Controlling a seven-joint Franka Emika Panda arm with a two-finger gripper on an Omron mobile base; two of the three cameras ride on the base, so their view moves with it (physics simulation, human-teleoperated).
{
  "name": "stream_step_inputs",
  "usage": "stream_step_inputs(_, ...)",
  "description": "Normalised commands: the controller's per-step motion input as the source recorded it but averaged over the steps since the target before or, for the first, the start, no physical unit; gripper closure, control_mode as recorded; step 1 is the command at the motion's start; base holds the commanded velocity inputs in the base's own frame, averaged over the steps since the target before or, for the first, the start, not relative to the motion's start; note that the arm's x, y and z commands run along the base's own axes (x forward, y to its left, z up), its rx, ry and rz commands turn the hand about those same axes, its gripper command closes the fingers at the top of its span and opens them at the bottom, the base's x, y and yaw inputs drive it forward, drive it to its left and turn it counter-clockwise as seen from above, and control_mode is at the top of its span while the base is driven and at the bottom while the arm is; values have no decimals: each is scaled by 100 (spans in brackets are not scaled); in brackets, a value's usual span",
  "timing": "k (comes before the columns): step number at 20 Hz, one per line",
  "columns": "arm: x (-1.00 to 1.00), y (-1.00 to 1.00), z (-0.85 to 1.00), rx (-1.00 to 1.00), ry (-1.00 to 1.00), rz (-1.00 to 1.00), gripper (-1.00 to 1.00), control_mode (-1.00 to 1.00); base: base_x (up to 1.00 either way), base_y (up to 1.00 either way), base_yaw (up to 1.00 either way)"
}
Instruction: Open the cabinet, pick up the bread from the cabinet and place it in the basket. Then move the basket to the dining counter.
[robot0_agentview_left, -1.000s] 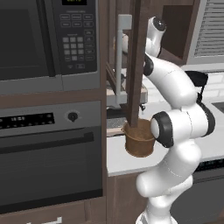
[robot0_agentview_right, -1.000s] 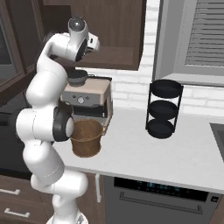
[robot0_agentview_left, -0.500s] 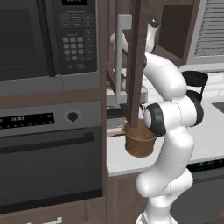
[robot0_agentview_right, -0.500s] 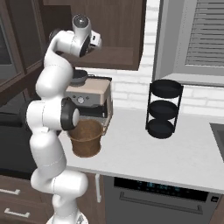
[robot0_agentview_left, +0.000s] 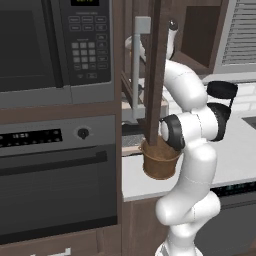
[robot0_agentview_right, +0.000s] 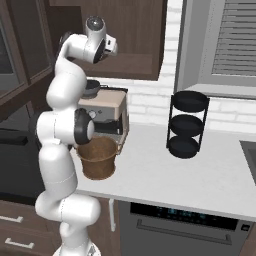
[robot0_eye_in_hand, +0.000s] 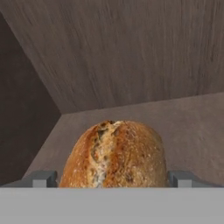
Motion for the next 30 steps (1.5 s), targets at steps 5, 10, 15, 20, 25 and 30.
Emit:
stream_step_inputs(5,12,11,-12,0,0,0,-100,-100,0,0,0)
stream_step_inputs(10,0,4,-20,-2,0,0,-100,-100,0,0,0)
stream_step_inputs(15,0,9,-37,-4,-6,0,-100,-100,0,0,0)
stream_step_inputs(20,0,19,-47,-3,-5,0,100,-100,0,0,0)
stream_step_inputs(25,0,0,-33,0,-1,0,100,-100,0,0,0)
stream_step_inputs(30,-40,0,-4,0,0,0,100,-100,0,0,0)
